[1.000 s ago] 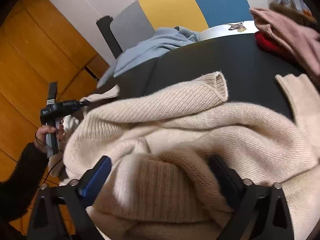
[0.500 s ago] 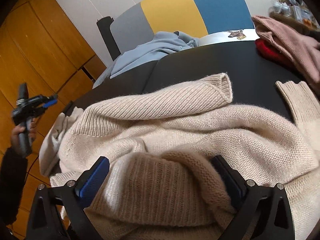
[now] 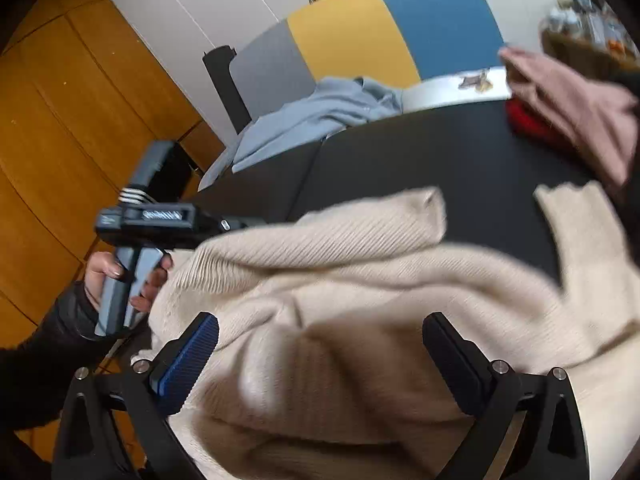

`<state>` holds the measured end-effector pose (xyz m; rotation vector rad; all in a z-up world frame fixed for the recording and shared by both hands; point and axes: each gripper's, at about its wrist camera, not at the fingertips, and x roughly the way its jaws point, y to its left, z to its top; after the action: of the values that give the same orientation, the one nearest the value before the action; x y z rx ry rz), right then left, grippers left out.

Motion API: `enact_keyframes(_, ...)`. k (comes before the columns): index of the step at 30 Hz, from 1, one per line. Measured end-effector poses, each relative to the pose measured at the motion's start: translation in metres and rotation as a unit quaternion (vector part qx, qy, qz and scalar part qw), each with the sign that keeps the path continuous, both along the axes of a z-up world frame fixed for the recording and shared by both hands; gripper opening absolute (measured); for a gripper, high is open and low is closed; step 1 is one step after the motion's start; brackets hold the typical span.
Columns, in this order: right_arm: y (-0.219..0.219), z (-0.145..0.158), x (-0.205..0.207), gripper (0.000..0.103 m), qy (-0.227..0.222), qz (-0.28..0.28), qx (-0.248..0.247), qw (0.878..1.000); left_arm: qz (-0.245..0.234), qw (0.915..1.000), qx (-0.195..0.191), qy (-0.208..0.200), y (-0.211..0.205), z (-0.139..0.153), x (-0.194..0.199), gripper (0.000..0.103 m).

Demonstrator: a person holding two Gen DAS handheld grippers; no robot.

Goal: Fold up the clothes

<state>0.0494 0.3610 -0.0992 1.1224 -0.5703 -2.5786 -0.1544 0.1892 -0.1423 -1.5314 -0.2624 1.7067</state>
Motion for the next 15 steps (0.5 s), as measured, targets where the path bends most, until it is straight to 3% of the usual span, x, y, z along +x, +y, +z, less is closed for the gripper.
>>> enact_keyframes(4,0.009,0.0,-0.014,0.103,-0.018,0.018,0.016,1.0,-0.015,0.9998,-0.005,-0.015,0.004,-0.007,-0.001,0.052)
enact_keyframes(6,0.016,-0.004,-0.029,0.103,-0.028,0.023,-0.006,0.999,-0.015,0.9998,-0.001,-0.011,0.008,-0.001,0.003,0.05)
enact_keyframes(10,0.017,-0.009,-0.055,0.103,-0.048,0.036,-0.05,0.997,-0.026,0.9992,0.03,-0.01,0.008,0.001,0.009,0.008)
enact_keyframes(12,0.014,-0.015,-0.069,0.103,-0.064,0.046,-0.072,0.994,-0.024,0.9988,0.041,-0.005,0.008,0.003,0.012,0.005)
enact_keyframes(15,0.004,-0.013,-0.084,0.103,-0.061,0.067,-0.078,0.993,0.038,0.9934,0.106,0.024,-0.02,0.024,0.004,0.004)
